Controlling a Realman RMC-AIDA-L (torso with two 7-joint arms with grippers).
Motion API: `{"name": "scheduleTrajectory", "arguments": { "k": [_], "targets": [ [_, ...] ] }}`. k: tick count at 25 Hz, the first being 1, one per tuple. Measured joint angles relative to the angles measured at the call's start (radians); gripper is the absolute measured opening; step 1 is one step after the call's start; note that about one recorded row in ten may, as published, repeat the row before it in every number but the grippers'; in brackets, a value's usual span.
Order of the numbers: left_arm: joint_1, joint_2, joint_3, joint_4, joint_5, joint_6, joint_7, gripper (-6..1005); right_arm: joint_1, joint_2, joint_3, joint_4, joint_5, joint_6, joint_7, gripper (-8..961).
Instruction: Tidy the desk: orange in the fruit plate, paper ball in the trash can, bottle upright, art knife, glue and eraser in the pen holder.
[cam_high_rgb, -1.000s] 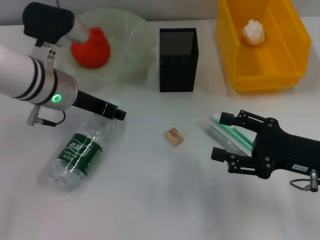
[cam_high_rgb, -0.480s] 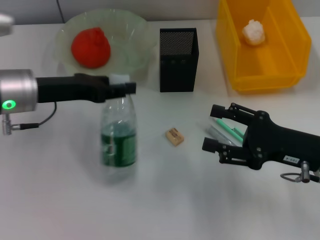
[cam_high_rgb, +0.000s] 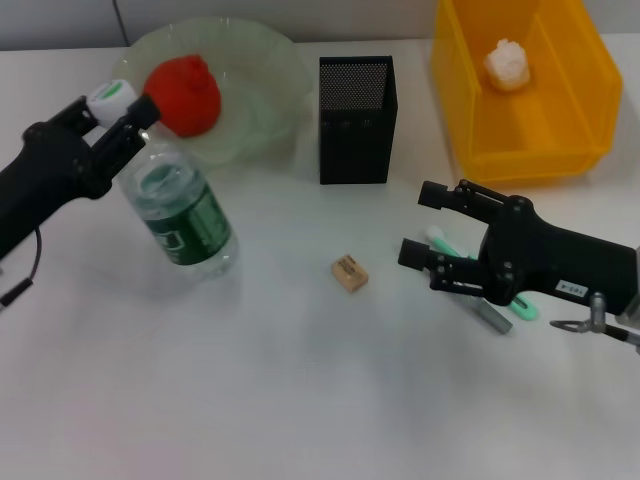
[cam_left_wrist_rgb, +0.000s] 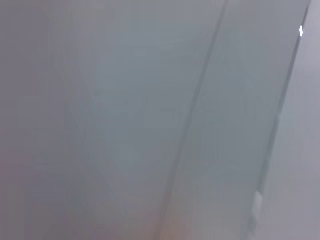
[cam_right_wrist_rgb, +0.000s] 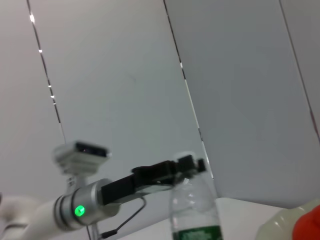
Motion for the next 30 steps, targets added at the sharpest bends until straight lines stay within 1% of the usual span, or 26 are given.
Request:
{"name": "scheduleTrajectory", "arguments": {
  "k": [1,2,3,6,7,8,10,12,14,17,19,22,26,27,29,30],
  "targets": [
    [0.003,-0.001,-0.006,-0.043,-0.03,0.008,0.082,448,0.005,0.0,0.0,0.005,0.003,0.006,0.0,842],
    [0.006,-0.004,-0.009,-0.136,-0.092,0.015,0.263,448,0.016,0.001,0.0,0.022,0.004,0.022,0.0,842],
    [0.006,-0.004,-0.009,-0.136,-0.092,0.015,0.263,448,0.016,0.001,0.0,0.022,0.004,0.022,0.0,842],
    [0.003,-0.008,-0.012,-0.244,-0.152,0.012,0.51,449,0.028,0.003,0.0,0.042,0.011,0.04,0.0,842],
    [-0.003,-0.009,-0.012,-0.295,-0.172,0.011,0.645,449,0.034,0.004,0.0,0.056,0.016,0.051,-0.005,842],
    [-0.003,-0.009,-0.012,-0.295,-0.172,0.011,0.645,449,0.034,0.004,0.0,0.056,0.016,0.051,-0.005,842],
    [-0.014,-0.01,-0.013,-0.326,-0.178,0.009,0.722,450,0.041,0.004,0.0,0.069,0.021,0.063,-0.008,842],
    [-0.041,-0.01,-0.021,-0.354,-0.181,-0.022,0.768,450,0.047,0.005,0.0,0.089,0.046,0.079,-0.01,842],
    [-0.046,-0.01,-0.025,-0.356,-0.181,-0.034,0.769,451,0.048,0.006,0.0,0.096,0.059,0.084,-0.01,842],
    [-0.08,-0.01,-0.048,-0.367,-0.182,-0.1,0.772,452,0.047,0.006,0.001,0.116,0.1,0.096,-0.012,842],
    [-0.084,-0.01,-0.053,-0.369,-0.182,-0.109,0.773,452,0.046,0.006,0.001,0.118,0.105,0.101,-0.012,842],
    [-0.099,-0.01,-0.097,-0.397,-0.183,-0.139,0.79,453,0.041,0.006,0.001,0.123,0.11,0.115,-0.013,843],
    [-0.096,-0.01,-0.114,-0.41,-0.181,-0.125,0.809,454,0.037,0.006,0.0,0.126,0.11,0.118,-0.013,843],
    [-0.088,-0.01,-0.115,-0.411,-0.18,-0.097,0.811,454,0.036,0.006,0.0,0.126,0.11,0.118,-0.013,843],
    [-0.083,-0.01,-0.115,-0.411,-0.179,-0.084,0.811,544,0.036,0.006,0.0,0.126,0.11,0.118,-0.013,843],
    [-0.072,-0.01,-0.115,-0.411,-0.179,-0.049,0.81,590,0.035,0.006,0.0,0.126,0.11,0.118,-0.013,843]
  ]
}}
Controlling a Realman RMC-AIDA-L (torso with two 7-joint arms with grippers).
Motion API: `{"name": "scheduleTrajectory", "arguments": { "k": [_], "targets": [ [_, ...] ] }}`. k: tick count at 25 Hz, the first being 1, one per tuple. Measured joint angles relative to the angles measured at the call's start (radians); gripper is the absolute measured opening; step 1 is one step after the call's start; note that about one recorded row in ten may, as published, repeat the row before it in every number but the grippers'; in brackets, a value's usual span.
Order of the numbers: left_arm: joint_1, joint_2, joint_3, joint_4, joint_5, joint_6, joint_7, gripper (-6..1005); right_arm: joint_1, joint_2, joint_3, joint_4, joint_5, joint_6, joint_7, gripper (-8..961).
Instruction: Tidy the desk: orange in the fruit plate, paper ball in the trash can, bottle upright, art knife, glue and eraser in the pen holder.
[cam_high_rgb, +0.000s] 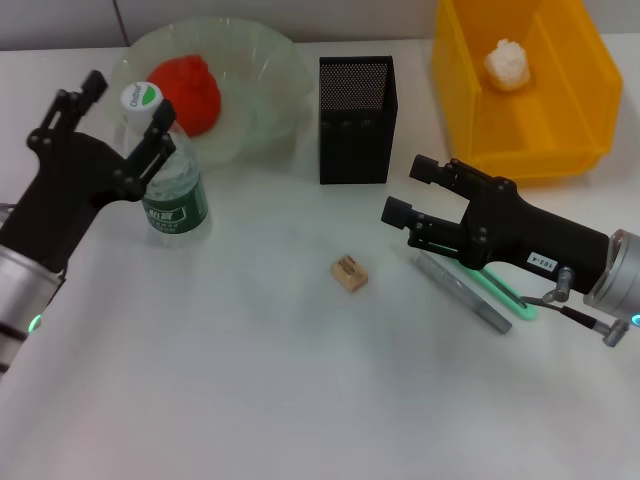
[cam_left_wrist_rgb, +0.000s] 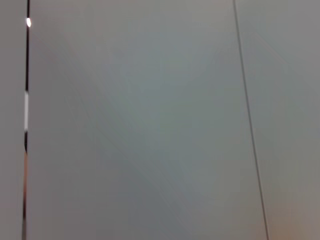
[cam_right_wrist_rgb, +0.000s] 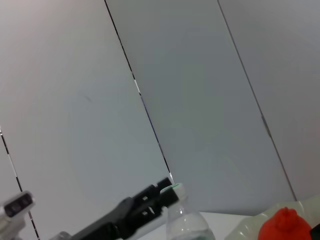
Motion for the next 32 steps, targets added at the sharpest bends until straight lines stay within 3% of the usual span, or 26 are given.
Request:
{"name": "scheduleTrajectory", "arguments": {
  "k": [5,7,8,9,10,11,12,13,16,17,19,21,22,24,27,29,32],
  "targets": [
    [0.072,0.008,0.022,0.056,0.014,0.187,-0.125,784,-0.005,-0.005,0.003,-0.014,0.022,-0.021,0.0,843],
    [0.116,0.017,0.096,0.192,0.077,0.259,-0.3,784,-0.017,-0.008,0.004,-0.051,0.034,-0.051,0.026,843],
    [0.116,0.017,0.096,0.192,0.077,0.259,-0.3,784,-0.026,-0.008,0.004,-0.088,0.037,-0.071,0.052,843],
    [0.125,0.021,0.122,0.239,0.096,0.266,-0.348,784,-0.038,-0.009,0.006,-0.144,0.037,-0.091,0.091,843],
    [0.146,0.039,0.221,0.406,0.191,0.276,-0.538,784,-0.046,-0.009,0.004,-0.21,0.035,-0.107,0.147,843],
    [0.143,0.053,0.262,0.465,0.241,0.27,-0.615,784,-0.056,-0.01,0.0,-0.304,0.03,-0.124,0.23,843],
    [0.125,0.073,0.308,0.53,0.331,0.256,-0.723,784,-0.07,-0.017,-0.026,-0.491,-0.013,-0.138,0.412,843],
    [0.125,0.073,0.308,0.53,0.331,0.256,-0.723,784,-0.07,-0.017,-0.026,-0.491,-0.013,-0.138,0.412,843],
    [0.088,0.084,0.317,0.566,0.467,0.229,-0.796,784,-0.068,-0.034,-0.079,-0.761,-0.168,-0.136,0.691,843],
    [0.075,0.084,0.315,0.572,0.506,0.216,-0.81,784,-0.03,-0.047,-0.128,-0.922,-0.334,-0.143,0.9,842],
    [0.056,0.082,0.314,0.58,0.561,0.187,-0.831,784,-0.008,-0.052,-0.155,-0.987,-0.416,-0.151,0.998,842],
    [0.041,0.076,0.315,0.593,0.597,0.156,-0.851,784,0.051,-0.059,-0.253,-1.106,-0.619,-0.177,1.198,842],
    [0.031,0.072,0.318,0.601,0.607,0.134,-0.87,784,0.11,-0.054,-0.356,-1.165,-0.78,-0.203,1.33,835],
    [0.026,0.07,0.319,0.602,0.611,0.125,-0.874,784,0.138,-0.046,-0.407,-1.179,-0.852,-0.212,1.38,820],
    [0.023,0.06,0.32,0.604,0.621,0.082,-0.871,784,0.232,-0.003,-0.575,-1.151,-1.061,-0.178,1.499,798],
    [0.023,0.059,0.322,0.602,0.621,0.074,-0.87,784,0.246,-0.002,-0.606,-1.128,-1.073,-0.155,1.519,783],
    [0.023,0.054,0.326,0.601,0.627,0.058,-0.868,784,0.309,-0.003,-0.683,-0.984,-1.079,-0.045,1.565,761]
  ]
}}
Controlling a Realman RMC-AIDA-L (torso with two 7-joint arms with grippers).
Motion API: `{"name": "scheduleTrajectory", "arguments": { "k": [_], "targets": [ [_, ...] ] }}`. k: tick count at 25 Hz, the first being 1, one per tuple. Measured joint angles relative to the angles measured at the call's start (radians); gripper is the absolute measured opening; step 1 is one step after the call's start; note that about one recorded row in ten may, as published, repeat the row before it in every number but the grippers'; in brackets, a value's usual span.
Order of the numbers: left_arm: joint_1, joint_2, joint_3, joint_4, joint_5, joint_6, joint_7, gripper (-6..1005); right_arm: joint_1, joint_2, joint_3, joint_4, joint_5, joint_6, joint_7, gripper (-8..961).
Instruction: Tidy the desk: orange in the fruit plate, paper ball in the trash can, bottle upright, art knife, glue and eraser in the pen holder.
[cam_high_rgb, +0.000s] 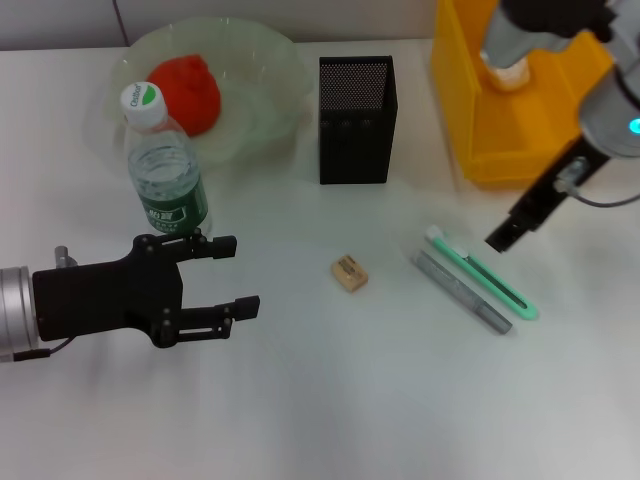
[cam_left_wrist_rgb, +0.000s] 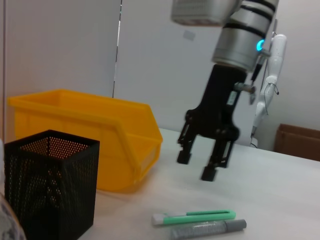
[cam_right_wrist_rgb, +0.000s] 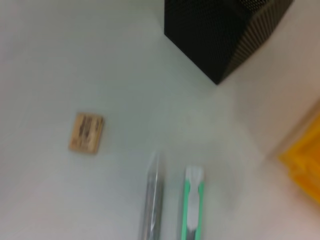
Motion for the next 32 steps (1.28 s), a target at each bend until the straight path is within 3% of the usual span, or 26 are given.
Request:
{"name": "scheduleTrajectory", "arguments": {
  "k": [5,18,32],
  "targets": [
    [0.005,-0.003,-0.003,-0.001,0.003,-0.015,0.001,784,0.031,0.003,-0.033,0.105,0.019,0.107,0.002,724],
    [0.012,-0.018,-0.006,-0.004,0.004,-0.04,0.002,784,0.044,0.005,-0.114,0.208,0.07,0.216,0.0,420],
    [0.015,-0.025,-0.004,-0.002,0.004,-0.048,0.009,784,0.051,0.006,-0.164,0.289,0.111,0.283,0.005,299]
  ]
}}
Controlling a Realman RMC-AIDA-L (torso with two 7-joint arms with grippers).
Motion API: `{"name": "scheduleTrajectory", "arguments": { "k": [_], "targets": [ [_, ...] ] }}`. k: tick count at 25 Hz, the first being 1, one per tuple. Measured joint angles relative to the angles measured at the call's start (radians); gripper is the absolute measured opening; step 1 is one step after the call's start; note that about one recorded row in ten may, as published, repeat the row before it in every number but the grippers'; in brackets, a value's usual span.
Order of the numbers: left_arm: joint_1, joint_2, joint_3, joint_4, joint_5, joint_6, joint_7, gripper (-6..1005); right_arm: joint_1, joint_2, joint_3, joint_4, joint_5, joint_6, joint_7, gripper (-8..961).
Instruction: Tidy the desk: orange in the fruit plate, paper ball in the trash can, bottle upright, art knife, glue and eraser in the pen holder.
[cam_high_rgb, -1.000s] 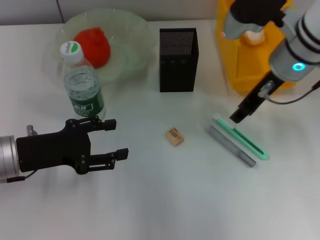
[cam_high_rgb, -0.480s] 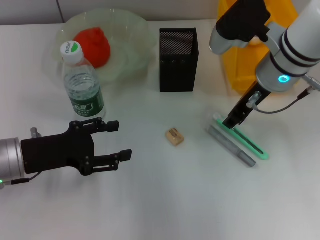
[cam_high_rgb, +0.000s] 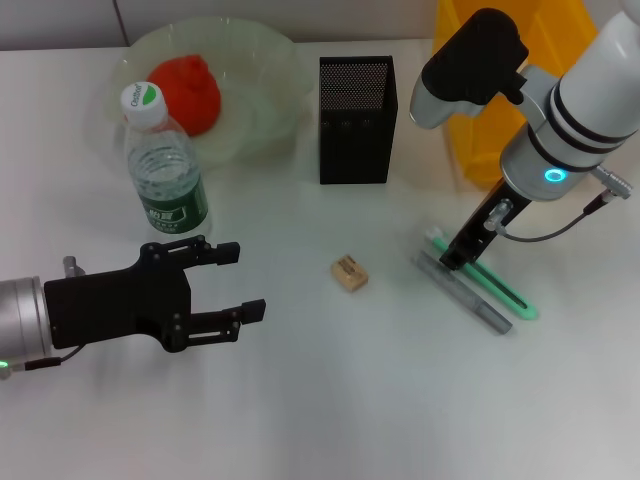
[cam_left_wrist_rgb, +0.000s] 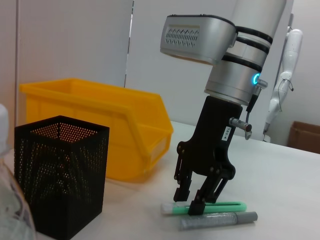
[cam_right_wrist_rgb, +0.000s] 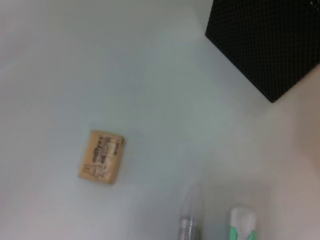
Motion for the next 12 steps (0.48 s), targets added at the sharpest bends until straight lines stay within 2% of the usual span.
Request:
{"name": "scheduleTrajectory", "arguments": {
  "k": [12],
  "targets": [
    [0.003,-0.007,-0.003,0.0,0.0,-0.011,0.007,784,-0.022,-0.001,-0.002,-0.047,0.004,-0.009,-0.006,182]
  ]
}}
